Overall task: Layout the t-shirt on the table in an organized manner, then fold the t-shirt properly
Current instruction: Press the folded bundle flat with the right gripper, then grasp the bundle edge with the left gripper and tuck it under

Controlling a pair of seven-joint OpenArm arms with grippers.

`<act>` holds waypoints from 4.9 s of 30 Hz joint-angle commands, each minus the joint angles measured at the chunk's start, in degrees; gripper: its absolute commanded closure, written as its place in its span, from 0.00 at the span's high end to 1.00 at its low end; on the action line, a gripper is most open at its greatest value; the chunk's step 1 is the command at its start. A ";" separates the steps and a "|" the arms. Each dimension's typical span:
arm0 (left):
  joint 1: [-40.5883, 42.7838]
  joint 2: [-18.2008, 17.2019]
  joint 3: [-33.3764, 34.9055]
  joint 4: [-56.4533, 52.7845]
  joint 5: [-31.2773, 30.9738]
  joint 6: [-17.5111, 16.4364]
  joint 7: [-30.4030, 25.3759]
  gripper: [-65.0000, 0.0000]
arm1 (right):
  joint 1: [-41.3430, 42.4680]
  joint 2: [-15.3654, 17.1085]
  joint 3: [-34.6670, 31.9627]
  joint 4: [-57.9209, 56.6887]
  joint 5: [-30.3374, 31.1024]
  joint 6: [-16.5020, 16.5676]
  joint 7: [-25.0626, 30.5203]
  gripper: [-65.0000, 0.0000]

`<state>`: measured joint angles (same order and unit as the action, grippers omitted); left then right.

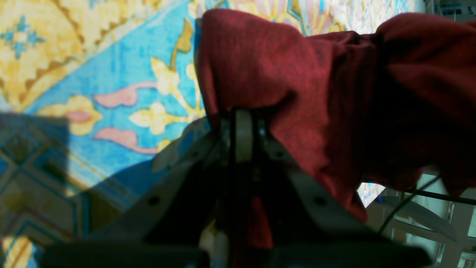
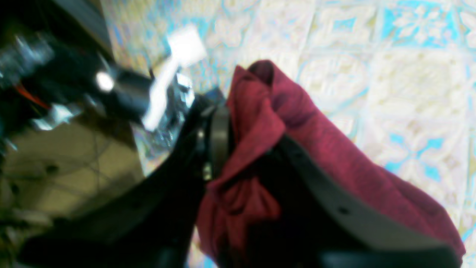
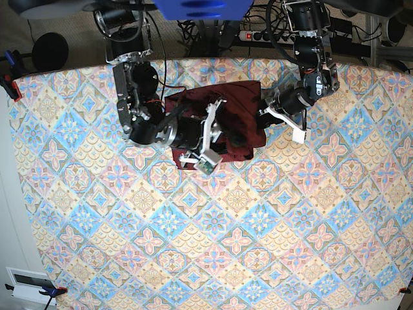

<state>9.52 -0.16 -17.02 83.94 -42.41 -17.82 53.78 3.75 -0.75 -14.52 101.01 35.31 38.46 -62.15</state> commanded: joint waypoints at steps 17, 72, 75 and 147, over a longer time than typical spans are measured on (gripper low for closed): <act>-0.24 0.03 0.27 -0.21 2.37 1.34 0.95 0.01 | 0.34 0.01 -3.19 6.81 -2.21 0.36 1.01 0.23; -0.24 -1.73 0.27 1.11 0.35 1.16 0.95 0.01 | -1.24 12.67 -7.85 0.48 3.77 0.36 1.18 0.04; -0.24 -1.73 0.00 1.11 0.35 1.16 0.95 0.01 | -1.16 11.79 -10.14 1.45 3.77 1.54 1.18 0.04; -5.08 -24.58 25.85 14.04 1.31 1.08 8.24 0.40 | 3.33 12.84 -22.79 4.70 3.59 1.54 0.74 0.14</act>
<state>5.13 -24.10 9.15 97.01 -40.71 -16.58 62.61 5.78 12.36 -37.63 104.88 37.74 39.88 -62.78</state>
